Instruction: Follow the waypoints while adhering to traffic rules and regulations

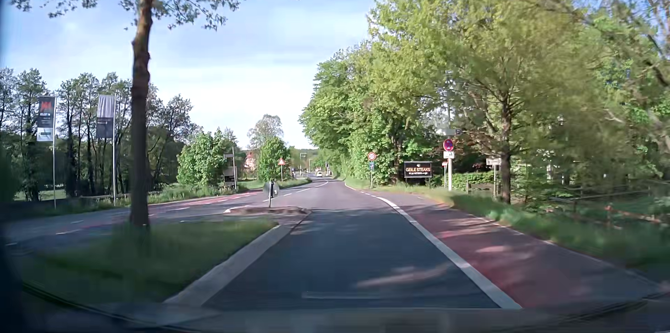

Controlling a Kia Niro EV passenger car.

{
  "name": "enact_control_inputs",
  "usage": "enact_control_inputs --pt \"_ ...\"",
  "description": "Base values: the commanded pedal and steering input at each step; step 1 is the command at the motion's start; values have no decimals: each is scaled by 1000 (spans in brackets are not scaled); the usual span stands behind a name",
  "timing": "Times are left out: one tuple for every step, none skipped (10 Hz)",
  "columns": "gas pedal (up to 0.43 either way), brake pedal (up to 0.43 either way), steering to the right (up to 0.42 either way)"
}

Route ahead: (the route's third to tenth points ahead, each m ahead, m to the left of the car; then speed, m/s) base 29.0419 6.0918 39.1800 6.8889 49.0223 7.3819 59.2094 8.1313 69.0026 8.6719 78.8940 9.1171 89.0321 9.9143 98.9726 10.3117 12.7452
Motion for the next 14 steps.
enact_control_inputs --pt "0 122 -21" --pt "0 122 -21" --pt "0 140 -21" --pt "0 140 -21" --pt "0 128 -21" --pt "0 128 -21" --pt "0 134 -21" --pt "0 140 -21" --pt "0 152 -21" --pt "0 152 -21" --pt "0 159 -21" --pt "0 165 -21" --pt "0 159 -20" --pt "0 165 -19"
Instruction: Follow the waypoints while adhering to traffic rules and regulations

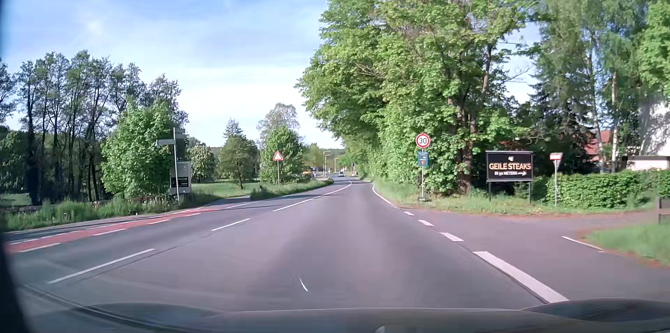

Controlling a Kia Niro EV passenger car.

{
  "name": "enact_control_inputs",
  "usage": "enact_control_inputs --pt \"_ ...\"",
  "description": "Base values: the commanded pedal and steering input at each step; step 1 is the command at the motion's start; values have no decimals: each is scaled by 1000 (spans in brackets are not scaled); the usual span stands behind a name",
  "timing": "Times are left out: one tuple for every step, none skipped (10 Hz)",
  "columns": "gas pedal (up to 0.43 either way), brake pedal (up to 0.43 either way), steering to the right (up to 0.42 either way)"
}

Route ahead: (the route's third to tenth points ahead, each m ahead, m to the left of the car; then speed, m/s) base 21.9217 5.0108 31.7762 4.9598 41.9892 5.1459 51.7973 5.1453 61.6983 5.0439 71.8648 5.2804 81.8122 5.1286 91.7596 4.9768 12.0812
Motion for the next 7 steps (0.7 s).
enact_control_inputs --pt "0 165 -16" --pt "0 165 -10" --pt "0 171 -7" --pt "0 171 -6" --pt "0 171 -6" --pt "0 171 -6" --pt "0 177 -6"
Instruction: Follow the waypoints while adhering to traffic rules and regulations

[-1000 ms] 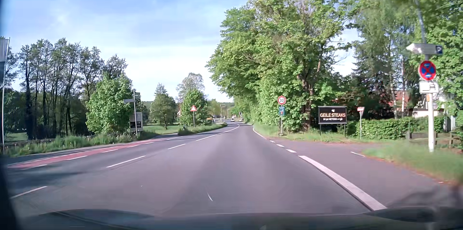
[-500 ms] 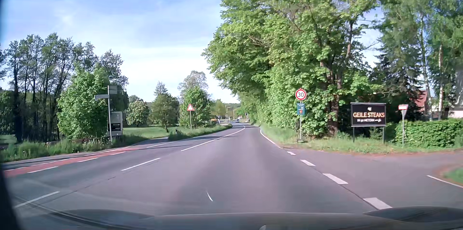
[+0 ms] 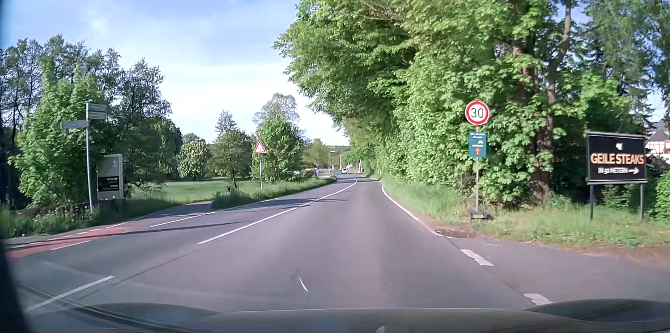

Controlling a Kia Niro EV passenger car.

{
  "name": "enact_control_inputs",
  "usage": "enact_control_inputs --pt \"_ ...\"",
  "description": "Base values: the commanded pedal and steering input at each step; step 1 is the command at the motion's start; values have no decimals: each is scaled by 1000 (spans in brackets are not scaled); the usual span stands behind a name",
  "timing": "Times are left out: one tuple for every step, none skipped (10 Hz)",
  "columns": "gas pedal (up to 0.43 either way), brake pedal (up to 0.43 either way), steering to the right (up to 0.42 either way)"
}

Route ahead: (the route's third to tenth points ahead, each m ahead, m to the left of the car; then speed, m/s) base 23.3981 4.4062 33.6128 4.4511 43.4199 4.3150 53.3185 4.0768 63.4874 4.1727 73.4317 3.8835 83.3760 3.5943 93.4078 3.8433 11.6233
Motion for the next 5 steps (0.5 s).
enact_control_inputs --pt "0 177 -6" --pt "0 177 -6" --pt "0 177 -5" --pt "0 171 -4" --pt "0 171 -2"
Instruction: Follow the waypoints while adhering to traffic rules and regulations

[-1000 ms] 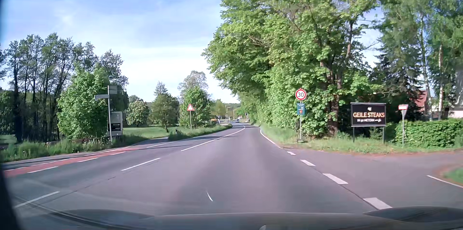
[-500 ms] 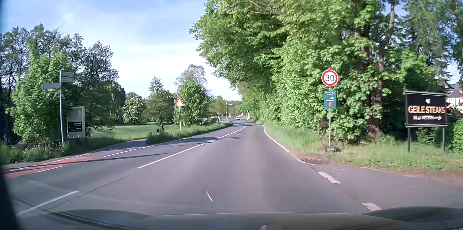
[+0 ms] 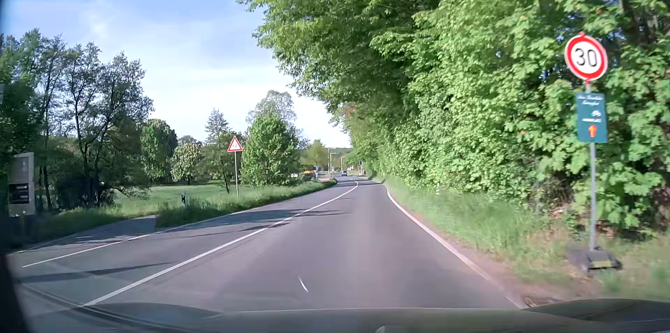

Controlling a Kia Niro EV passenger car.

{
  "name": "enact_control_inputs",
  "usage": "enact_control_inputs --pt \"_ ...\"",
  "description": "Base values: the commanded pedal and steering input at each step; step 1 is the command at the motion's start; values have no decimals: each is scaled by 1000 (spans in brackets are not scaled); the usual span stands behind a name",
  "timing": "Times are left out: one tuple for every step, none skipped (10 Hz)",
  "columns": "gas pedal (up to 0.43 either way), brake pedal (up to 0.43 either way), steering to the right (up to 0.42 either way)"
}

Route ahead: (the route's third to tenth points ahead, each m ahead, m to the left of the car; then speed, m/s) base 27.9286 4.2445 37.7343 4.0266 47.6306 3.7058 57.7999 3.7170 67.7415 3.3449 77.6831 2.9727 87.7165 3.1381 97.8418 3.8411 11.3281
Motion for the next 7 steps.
enact_control_inputs --pt "0 171 1" --pt "0 171 1" --pt "0 177 1" --pt "0 171 1" --pt "0 165 1" --pt "0 165 2" --pt "0 165 2"
